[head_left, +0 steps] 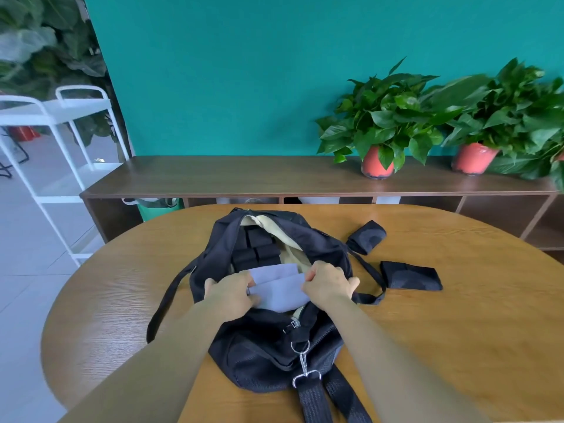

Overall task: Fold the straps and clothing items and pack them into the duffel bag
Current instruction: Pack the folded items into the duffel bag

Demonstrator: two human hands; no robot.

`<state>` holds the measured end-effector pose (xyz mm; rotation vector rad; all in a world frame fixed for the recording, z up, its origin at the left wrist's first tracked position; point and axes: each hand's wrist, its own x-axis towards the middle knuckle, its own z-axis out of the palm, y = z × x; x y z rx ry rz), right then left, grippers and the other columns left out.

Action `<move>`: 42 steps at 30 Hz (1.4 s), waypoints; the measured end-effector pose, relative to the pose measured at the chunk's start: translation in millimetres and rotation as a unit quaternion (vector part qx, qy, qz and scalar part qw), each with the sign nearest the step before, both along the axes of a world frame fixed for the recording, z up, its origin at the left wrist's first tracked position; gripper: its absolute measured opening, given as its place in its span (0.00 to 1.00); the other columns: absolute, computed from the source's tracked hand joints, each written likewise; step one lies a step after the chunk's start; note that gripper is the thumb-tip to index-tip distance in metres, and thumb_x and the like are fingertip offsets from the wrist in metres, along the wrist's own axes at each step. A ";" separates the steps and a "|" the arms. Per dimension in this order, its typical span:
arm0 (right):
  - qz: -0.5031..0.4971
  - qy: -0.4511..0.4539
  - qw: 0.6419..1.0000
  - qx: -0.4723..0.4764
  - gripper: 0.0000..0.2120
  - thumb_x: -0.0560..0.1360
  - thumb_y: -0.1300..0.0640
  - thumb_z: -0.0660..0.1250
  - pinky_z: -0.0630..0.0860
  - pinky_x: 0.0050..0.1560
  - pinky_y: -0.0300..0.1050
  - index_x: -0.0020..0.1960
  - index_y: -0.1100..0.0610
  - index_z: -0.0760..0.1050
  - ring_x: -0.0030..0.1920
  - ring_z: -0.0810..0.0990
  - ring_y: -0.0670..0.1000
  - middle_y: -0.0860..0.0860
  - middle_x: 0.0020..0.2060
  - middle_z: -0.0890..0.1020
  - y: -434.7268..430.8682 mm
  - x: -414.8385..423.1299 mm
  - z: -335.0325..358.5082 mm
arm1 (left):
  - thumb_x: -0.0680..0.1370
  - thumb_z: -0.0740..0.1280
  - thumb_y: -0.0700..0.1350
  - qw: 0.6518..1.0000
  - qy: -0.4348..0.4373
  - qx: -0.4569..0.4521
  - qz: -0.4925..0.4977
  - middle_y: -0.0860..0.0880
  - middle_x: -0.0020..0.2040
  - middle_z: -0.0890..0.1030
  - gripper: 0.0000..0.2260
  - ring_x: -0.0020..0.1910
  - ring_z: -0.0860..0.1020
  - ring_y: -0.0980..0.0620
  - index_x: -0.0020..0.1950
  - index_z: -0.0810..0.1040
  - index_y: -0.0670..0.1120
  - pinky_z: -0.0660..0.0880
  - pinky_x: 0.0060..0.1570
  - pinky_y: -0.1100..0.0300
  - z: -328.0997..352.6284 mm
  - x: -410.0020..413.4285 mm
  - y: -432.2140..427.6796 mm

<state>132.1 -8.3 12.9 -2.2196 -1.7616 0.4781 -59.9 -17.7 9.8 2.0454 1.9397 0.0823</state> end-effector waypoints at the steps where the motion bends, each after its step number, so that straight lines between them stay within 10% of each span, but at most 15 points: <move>1: 0.005 -0.013 1.000 -0.003 0.11 0.73 0.59 0.60 0.58 0.60 0.53 0.52 0.48 0.73 0.56 0.71 0.50 0.46 0.46 0.79 -0.6 -2.4 -2.1 | 0.78 0.63 0.53 1.000 0.008 -0.003 0.006 0.55 0.50 0.77 0.10 0.51 0.74 0.52 0.57 0.70 0.53 0.57 0.56 0.55 0.5 -0.5 0.0; 7: 0.013 -0.026 0.999 -0.024 0.10 0.73 0.58 0.61 0.58 0.60 0.53 0.52 0.49 0.73 0.56 0.70 0.50 0.47 0.46 0.79 -2.0 -4.0 -4.3 | 0.73 0.66 0.52 0.999 -0.002 0.024 0.042 0.58 0.44 0.75 0.09 0.51 0.70 0.50 0.50 0.69 0.56 0.61 0.51 0.60 2.7 -3.3 3.5; 16: 0.092 -0.011 0.992 -0.089 0.10 0.73 0.57 0.55 0.57 0.63 0.53 0.52 0.47 0.69 0.58 0.64 0.51 0.45 0.44 0.73 -11.2 0.8 9.2 | 0.80 0.62 0.45 0.993 0.016 -0.034 -0.109 0.61 0.64 0.73 0.16 0.66 0.66 0.52 0.61 0.76 0.63 0.55 0.58 0.61 -0.1 22.4 6.4; 20: 0.134 -0.045 0.986 -0.087 0.11 0.75 0.61 0.55 0.58 0.66 0.51 0.54 0.49 0.66 0.47 0.57 0.52 0.46 0.40 0.64 -17.7 12.8 15.2 | 0.78 0.62 0.42 0.993 0.017 -0.069 -0.089 0.61 0.64 0.71 0.20 0.64 0.66 0.47 0.46 0.77 0.72 0.57 0.54 0.61 -9.3 17.2 14.3; 23: 0.128 0.019 0.988 -0.082 0.09 0.74 0.59 0.55 0.58 0.59 0.48 0.49 0.46 0.66 0.51 0.63 0.51 0.48 0.46 0.71 -15.0 26.3 4.6 | 0.78 0.62 0.41 0.994 0.014 -0.060 -0.090 0.63 0.60 0.73 0.23 0.60 0.67 0.48 0.35 0.74 0.71 0.59 0.52 0.60 -14.3 11.6 12.9; 29: 0.095 0.112 0.984 -0.104 0.09 0.71 0.58 0.57 0.57 0.49 0.46 0.42 0.42 0.66 0.55 0.65 0.56 0.51 0.54 0.74 -16.0 34.6 -5.2 | 0.80 0.58 0.39 0.989 -0.104 -0.005 -0.109 0.63 0.46 0.75 0.20 0.52 0.72 0.54 0.47 0.79 0.65 0.58 0.53 0.62 -2.3 31.6 14.9; 34: 0.108 0.145 0.978 -0.099 0.11 0.70 0.59 0.55 0.57 0.50 0.46 0.43 0.43 0.67 0.55 0.66 0.52 0.45 0.51 0.79 -16.2 39.1 -4.5 | 0.79 0.50 0.37 0.977 -0.121 -0.114 -0.130 0.63 0.61 0.74 0.33 0.58 0.71 0.48 0.43 0.74 0.78 0.71 0.54 0.62 -15.6 44.0 14.2; 42: 0.137 0.159 0.972 -0.108 0.14 0.67 0.63 0.53 0.57 0.56 0.49 0.42 0.44 0.68 0.57 0.66 0.50 0.43 0.46 0.82 -14.9 47.5 -7.3 | 0.73 0.43 0.33 0.982 -0.126 -0.131 -0.054 0.59 0.63 0.72 0.39 0.58 0.68 0.46 0.37 0.70 0.82 0.65 0.54 0.60 -14.9 46.4 13.5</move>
